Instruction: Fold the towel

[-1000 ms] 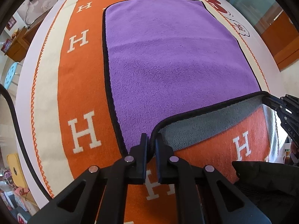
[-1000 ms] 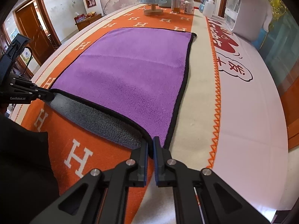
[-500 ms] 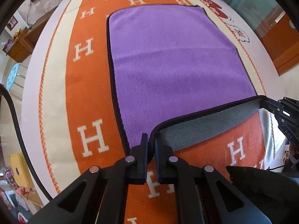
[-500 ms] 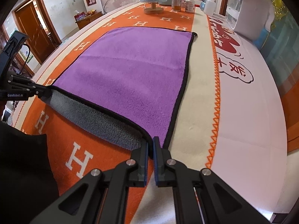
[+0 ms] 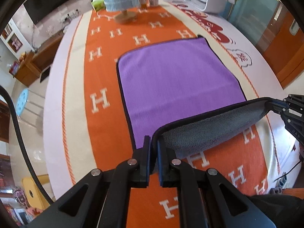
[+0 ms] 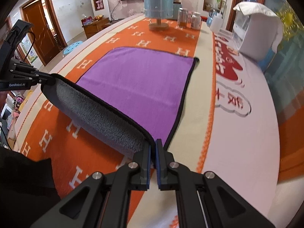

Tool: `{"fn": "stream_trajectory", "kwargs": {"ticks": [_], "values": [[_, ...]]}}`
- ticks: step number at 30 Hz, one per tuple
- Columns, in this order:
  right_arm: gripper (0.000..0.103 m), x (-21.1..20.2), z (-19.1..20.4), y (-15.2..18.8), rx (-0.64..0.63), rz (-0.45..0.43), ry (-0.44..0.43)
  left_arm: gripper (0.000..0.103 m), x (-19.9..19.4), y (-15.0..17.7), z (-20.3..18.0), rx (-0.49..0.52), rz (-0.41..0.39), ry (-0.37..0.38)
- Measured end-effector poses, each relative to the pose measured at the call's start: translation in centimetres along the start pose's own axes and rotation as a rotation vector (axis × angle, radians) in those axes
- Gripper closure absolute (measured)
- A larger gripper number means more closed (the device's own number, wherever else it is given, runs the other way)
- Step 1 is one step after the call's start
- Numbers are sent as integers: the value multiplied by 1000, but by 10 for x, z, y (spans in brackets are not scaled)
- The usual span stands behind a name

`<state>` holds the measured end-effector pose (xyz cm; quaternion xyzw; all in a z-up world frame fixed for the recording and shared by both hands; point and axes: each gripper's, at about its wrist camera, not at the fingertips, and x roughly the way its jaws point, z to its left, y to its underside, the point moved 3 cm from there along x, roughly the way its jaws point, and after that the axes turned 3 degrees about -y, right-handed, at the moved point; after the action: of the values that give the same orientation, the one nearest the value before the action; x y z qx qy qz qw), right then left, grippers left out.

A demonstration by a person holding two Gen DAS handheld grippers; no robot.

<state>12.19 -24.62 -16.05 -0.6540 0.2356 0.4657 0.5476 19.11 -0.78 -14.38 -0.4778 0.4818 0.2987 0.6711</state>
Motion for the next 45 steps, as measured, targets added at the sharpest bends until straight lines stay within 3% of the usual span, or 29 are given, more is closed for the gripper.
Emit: {"fn": "stream_trajectory", "kwargs": {"ticks": [15, 23, 31, 45], "values": [[99, -5, -31, -89, -79, -153, 65, 99, -15, -81, 21, 15, -146, -110], [99, 3, -39, -126, -109, -271, 134, 99, 1, -112, 34, -71, -231, -194], [99, 41, -45, -143, -111, -325, 203, 98, 49, -125, 48, -155, -178, -200], [92, 100, -61, -155, -61, -275, 225, 90, 112, -139, 59, -203, -91, -158]]}}
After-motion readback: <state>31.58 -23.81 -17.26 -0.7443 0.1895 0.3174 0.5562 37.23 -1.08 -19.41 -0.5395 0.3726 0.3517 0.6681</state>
